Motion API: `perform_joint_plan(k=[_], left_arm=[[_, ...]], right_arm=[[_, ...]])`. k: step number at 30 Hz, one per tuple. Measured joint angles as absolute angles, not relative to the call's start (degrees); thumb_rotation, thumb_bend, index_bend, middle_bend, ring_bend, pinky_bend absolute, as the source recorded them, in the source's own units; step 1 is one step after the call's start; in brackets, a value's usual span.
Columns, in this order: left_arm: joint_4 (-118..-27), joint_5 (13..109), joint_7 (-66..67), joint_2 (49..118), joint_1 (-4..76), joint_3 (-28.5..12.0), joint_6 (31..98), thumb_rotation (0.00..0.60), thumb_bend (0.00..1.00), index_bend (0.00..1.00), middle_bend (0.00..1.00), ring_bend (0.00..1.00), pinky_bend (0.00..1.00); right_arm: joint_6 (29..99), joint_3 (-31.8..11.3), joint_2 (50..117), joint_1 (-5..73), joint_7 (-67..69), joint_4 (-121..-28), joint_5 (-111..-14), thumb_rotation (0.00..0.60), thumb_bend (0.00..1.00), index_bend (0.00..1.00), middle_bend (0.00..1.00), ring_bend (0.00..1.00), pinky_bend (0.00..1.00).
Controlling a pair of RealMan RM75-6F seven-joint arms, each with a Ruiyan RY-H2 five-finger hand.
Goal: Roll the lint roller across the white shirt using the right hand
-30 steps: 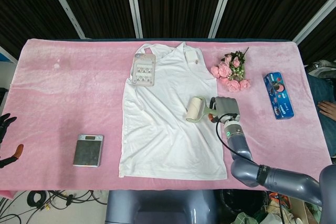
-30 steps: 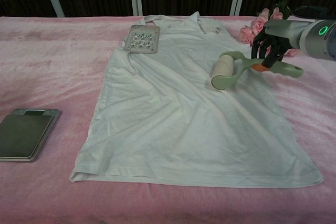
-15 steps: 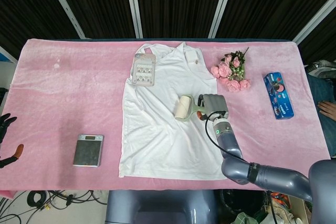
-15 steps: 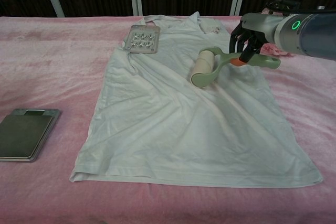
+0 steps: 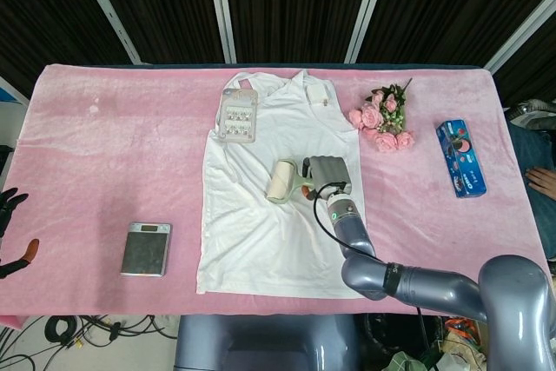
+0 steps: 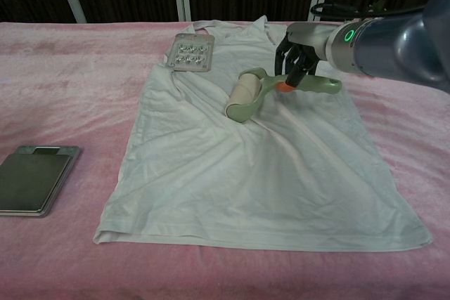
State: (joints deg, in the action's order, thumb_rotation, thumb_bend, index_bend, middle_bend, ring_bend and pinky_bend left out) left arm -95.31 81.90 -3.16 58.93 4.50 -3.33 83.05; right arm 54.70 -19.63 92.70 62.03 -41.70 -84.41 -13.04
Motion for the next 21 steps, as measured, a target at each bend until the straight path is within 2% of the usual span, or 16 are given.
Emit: perform_joint_plan(k=[10,21], left_arm=[[-95.36,81.88,-3.08,58.93,4.58,-3.33,82.92,0.600,0.36,0.13,0.07,0.02,0.14],[-95.39,81.84,-3.02,58.95,4.56,-3.29,82.91,0.600,0.36,0.13,0.07,0.02,0.14]], right_arm=[[54.38,-20.33,95.39,64.31,-41.44,-82.02,-12.53,0.600,0.66,0.66,0.55,0.56,0.40],[55.78,-18.70,92.90,62.58,-40.88,-84.72,-12.87,0.600,0.67,0.67,0.55,0.56,0.40]])
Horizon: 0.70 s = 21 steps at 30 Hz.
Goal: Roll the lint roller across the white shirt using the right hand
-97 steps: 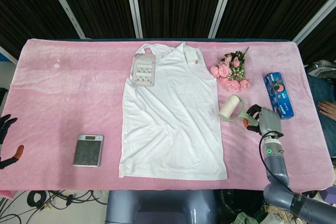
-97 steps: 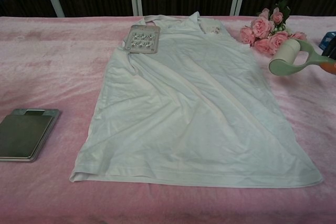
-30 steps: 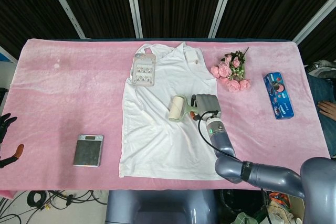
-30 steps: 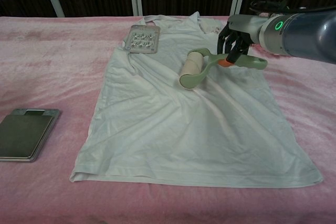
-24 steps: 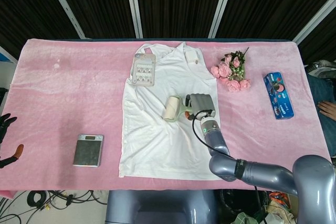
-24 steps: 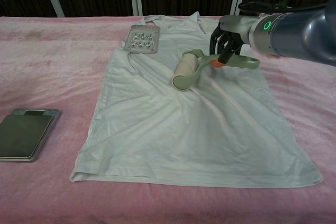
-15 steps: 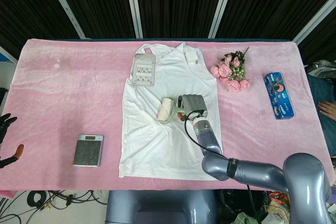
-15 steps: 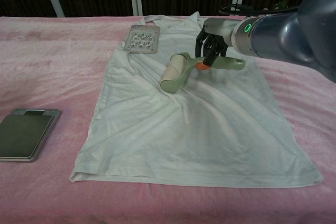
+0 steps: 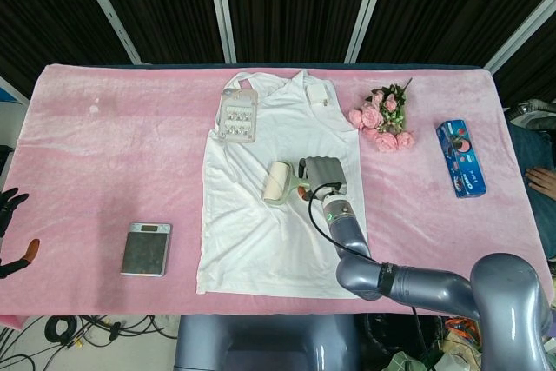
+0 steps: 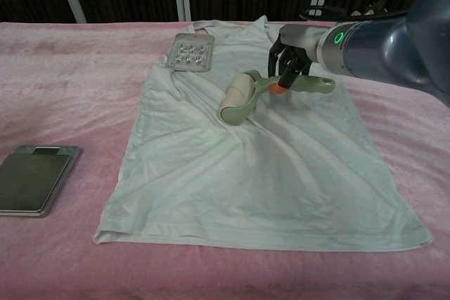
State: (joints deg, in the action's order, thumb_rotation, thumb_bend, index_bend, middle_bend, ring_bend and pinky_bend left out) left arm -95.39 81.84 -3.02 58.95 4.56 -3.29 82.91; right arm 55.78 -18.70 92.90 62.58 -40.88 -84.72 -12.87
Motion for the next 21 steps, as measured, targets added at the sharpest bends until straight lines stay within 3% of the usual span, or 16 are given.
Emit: perform_joint_plan(k=[21], left_arm=[[-95.36,81.69,-2.89,58.98,4.38,-3.22,83.05,0.600,0.36,0.13,0.07,0.02,0.15]], right_arm=[[55.90,-13.79,82.98,53.95,-34.09,-94.03,-18.07,0.600,0.67,0.67,0.55,0.56,0.40]])
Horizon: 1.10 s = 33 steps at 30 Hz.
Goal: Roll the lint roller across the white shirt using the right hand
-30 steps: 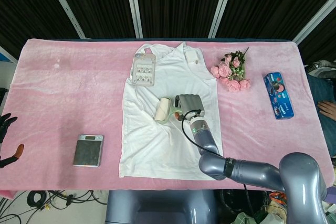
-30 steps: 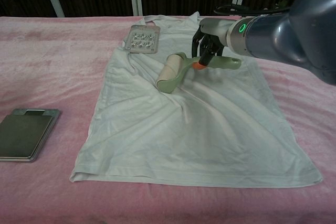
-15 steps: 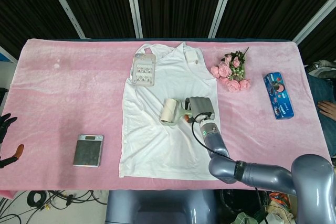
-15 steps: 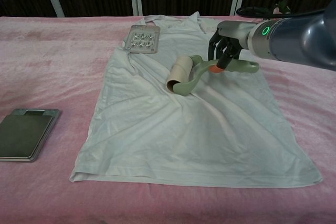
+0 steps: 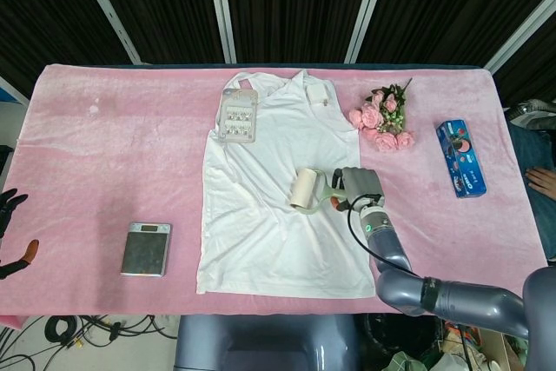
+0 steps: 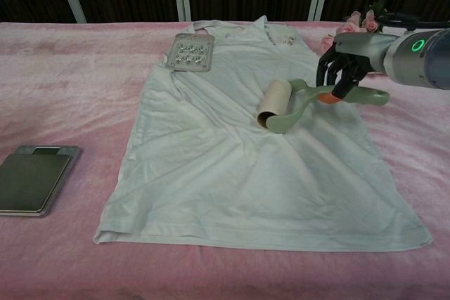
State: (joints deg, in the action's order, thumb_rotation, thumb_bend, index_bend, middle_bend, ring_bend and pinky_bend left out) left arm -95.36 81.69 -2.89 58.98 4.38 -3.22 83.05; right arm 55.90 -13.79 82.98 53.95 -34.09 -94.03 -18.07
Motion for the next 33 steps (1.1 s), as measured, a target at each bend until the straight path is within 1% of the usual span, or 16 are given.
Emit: perform_joint_plan(k=[11,17,24,33], left_arm=[[-95.36,81.72,-2.55,59.07,4.32,-3.17,83.17,0.600,0.36,0.13,0.07,0.02,0.15],[-95.38,81.76,-2.53,59.09,4.33,-3.14,83.11,0.600,0.36,0.13,0.07,0.02,0.15],[-95.41,81.70,-2.57,59.06,4.25,-3.18,83.27,0.600,0.36,0.13,0.07,0.02,0.15],[-95.36,81.80,-2.63,59.00,4.31,-3.13,83.11,0.600,0.36,0.13,0.07,0.02,0.15]], right_arm=[[55.14,-10.66,76.49,48.94,-29.77,-99.51,-22.75,0.600,0.67,0.67,0.55,0.56,0.40],[55.37,-9.95,74.31,47.06,-27.40,-101.31,-25.17,0.600,0.68,0.67,0.55,0.56,0.40],[53.82,-10.32,74.67,46.27,-24.13,-100.80,-26.48,0.600,0.68,0.67,0.55,0.56,0.40],[51.28,-11.29,77.34,47.67,-22.78,-97.87,-26.79,0.600,0.68,0.67,0.55,0.56,0.40]])
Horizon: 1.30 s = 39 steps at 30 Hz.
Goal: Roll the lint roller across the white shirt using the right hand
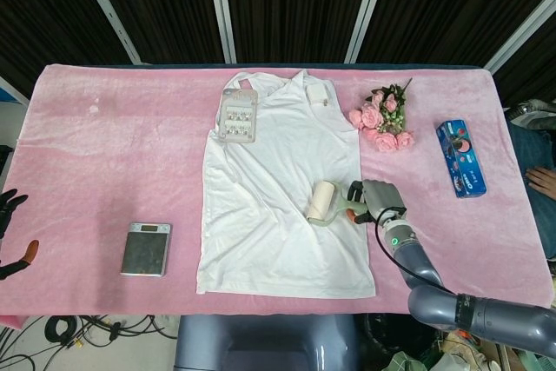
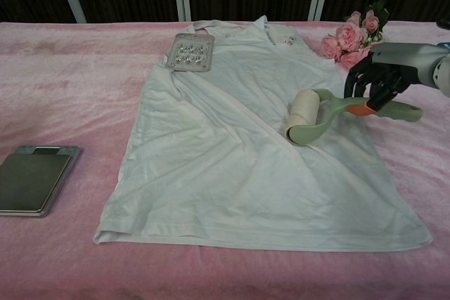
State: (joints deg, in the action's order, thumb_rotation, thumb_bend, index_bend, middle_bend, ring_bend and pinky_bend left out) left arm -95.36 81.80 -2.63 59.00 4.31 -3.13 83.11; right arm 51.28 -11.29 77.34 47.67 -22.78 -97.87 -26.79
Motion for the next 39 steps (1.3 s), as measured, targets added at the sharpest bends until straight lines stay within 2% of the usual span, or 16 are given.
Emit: perform_joint_plan(k=[20,39], left_arm=[[-95.38,81.90,-3.22,58.83,4.35,-3.19,83.11,0.600,0.36,0.13,0.07,0.02,0.15],[-95.30,82.01,-3.39,58.75,4.57,-3.20,82.83,0.600,0.36,0.13,0.07,0.02,0.15]], right_arm=[[46.15,-14.56,87.38,57.81,-25.30,-88.72,-19.83,0.600,0.69,0.67,0.55,0.56,0.40],[47.39,-16.29,94.83,67.06,-29.65,-83.46,-13.16,0.600,0.70,0.67,0.55,0.56,0.40]])
